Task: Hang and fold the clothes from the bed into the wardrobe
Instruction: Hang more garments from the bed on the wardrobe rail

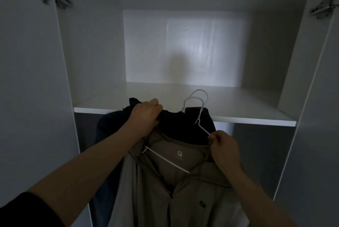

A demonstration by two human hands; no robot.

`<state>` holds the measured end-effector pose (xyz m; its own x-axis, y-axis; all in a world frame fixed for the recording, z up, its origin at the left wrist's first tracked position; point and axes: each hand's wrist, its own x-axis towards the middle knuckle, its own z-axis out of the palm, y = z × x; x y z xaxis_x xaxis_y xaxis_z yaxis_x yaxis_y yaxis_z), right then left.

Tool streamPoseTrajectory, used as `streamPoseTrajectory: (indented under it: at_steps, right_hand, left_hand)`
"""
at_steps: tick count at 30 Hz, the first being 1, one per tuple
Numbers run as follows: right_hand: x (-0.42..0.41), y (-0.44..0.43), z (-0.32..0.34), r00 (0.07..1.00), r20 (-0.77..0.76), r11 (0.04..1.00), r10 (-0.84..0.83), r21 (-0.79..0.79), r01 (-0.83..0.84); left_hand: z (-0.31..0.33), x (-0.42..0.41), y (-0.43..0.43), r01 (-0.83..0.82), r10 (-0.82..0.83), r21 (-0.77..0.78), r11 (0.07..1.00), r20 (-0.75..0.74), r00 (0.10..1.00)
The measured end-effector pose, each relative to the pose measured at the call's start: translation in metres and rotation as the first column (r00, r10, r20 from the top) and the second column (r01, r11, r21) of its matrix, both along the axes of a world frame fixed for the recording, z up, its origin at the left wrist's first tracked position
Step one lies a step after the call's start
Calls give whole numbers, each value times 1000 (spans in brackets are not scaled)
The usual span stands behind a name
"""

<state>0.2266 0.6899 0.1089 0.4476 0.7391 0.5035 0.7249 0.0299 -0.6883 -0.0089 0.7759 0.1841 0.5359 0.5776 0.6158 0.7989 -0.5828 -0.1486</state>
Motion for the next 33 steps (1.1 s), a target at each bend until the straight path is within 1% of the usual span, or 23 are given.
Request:
streamPoseTrajectory:
  at_steps: [1,4,8,10,11,13,15,17,21,23,27,31,33]
  right_hand:
    - [-2,-2,-1,1000,-5,1000,1,-4,-1]
    - [-5,-12,-3,999,-30,1000,20,-9,-20]
    - [1,-38,-11,997,-3,997,71,-30,-71]
    - [5,-57,-15,994,15,994,104,-47,-104]
    - [7,-68,-17,992,27,991,120,-54,-118]
    - [14,-89,-20,988,55,988,143,-60,-140]
    - [24,-110,-20,985,73,987,154,-54,-150]
    - [38,-133,-18,986,72,987,153,-69,-148]
    - [57,-173,-12,991,92,989,99,-121,-87]
    - [61,-196,-8,990,122,987,72,-150,-53]
    - [68,-238,8,982,188,990,-26,-134,51]
    - [65,-282,23,978,185,976,-101,-175,134]
    - [56,-301,26,973,192,969,-130,-184,166]
  left_hand:
    - [0,0,-2,-6,6,5,1000,-38,999]
    - [0,-1,-13,50,-47,34,998,-86,995]
    - [0,-8,-35,23,-12,85,996,-127,992]
    - [-5,-14,-46,-3,7,59,998,-68,998]
    - [-9,-16,-53,-42,43,42,998,-16,999]
    - [-16,-19,-68,-123,124,-27,992,34,992]
    - [-22,-21,-86,-159,166,-70,985,104,981]
    - [-26,-19,-107,-206,218,-105,973,128,967]
    - [-35,-12,-142,-290,309,-180,940,92,947]
    - [-38,-10,-161,-300,322,-203,932,82,943]
    - [-35,-25,-188,-329,348,-242,913,37,937]
    - [-31,-43,-220,-299,328,-280,912,62,943]
    - [-34,-47,-239,-271,314,-334,903,82,946]
